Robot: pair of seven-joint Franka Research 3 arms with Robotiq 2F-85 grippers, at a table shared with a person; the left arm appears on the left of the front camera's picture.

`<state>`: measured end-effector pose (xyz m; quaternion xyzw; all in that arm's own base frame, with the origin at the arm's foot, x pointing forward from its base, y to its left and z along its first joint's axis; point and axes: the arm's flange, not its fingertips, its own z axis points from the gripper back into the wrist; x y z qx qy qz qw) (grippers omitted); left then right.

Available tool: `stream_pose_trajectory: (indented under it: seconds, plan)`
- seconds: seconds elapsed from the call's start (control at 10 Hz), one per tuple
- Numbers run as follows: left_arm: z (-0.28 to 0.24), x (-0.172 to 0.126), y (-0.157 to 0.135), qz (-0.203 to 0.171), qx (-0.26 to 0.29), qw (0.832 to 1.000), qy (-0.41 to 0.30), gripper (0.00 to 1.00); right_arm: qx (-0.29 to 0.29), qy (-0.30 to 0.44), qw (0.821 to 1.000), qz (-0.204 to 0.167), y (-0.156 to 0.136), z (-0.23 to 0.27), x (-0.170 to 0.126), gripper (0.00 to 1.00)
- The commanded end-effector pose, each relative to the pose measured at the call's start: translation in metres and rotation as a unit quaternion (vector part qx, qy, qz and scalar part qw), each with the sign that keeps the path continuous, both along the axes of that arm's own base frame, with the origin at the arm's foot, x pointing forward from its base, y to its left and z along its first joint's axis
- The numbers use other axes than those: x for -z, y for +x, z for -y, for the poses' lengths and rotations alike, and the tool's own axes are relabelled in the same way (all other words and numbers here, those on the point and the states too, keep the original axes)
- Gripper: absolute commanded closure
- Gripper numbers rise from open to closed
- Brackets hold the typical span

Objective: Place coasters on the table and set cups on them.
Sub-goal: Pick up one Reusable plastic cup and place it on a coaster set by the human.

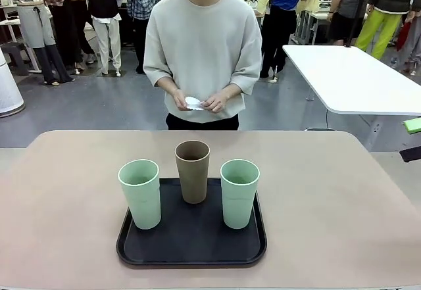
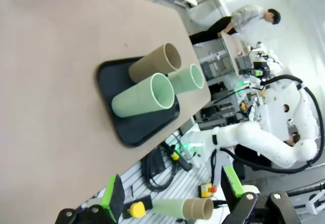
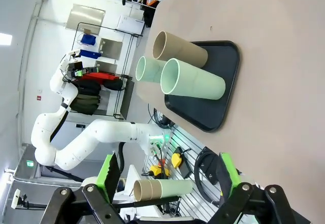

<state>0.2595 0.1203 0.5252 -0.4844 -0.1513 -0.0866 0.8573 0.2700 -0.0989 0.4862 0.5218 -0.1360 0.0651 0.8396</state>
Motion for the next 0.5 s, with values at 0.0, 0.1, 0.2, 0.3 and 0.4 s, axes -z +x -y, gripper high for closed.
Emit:
stream_pose_trajectory:
  seconds: [0.0,0.1,0.2,0.3,0.4]
  plan:
    - [-0.0012,-0.0004,-0.0018,0.0,0.001,1.0,-0.008,0.0,0.002,0.011,1.0,0.003,0.0,0.0012,0.0001,0.0]
    - [-0.0012,-0.0004,-0.0018,0.0,0.001,1.0,-0.008,0.0,0.002,0.011,1.0,0.003,0.0,0.0012,0.0001,0.0]
    - [-0.0012,-0.0004,-0.0018,0.0,0.001,1.0,-0.008,0.0,0.002,0.011,1.0,0.003,0.0,0.0012,0.0001,0.0]
    - [-0.0012,-0.0004,-0.0018,0.0,0.001,1.0,-0.008,0.0,0.002,0.011,1.0,0.003,0.0,0.0012,0.0001,0.0]
    - [-0.0012,-0.0004,-0.0018,0.0,0.001,1.0,-0.008,0.0,0.002,0.011,1.0,0.003,0.0,0.0012,0.0001,0.0]
